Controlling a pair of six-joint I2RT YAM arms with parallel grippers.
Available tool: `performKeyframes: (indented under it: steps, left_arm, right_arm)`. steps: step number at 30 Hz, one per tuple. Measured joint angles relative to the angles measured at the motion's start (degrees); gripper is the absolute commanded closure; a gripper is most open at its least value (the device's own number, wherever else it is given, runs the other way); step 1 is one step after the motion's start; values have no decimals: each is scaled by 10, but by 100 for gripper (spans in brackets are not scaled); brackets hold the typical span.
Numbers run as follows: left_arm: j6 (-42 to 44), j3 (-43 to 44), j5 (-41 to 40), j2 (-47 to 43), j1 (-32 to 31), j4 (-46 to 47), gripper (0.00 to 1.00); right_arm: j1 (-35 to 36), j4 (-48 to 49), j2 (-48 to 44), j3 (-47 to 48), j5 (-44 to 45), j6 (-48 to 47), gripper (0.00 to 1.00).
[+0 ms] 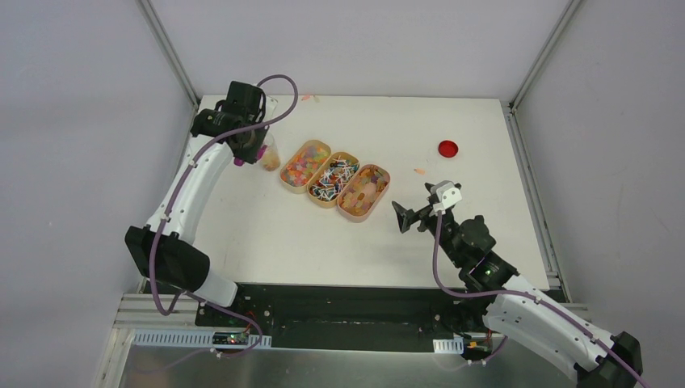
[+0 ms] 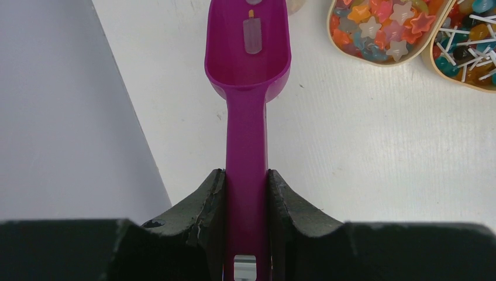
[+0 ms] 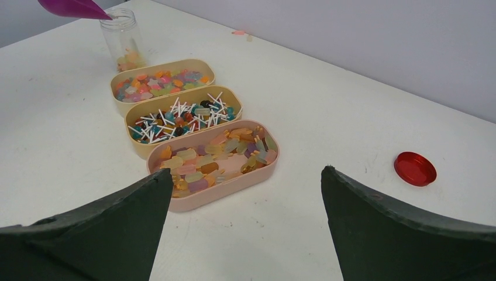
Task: Pack the candies
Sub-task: Place the fake candies in the packing bottle.
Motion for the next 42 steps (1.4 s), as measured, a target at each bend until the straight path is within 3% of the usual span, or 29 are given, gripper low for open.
performKeyframes:
  steps: [42]
  left_arm:
    - [-11,186,-7,120,-1,-99,100]
  right_arm:
    - [-3,0,28,0,-12,0,0]
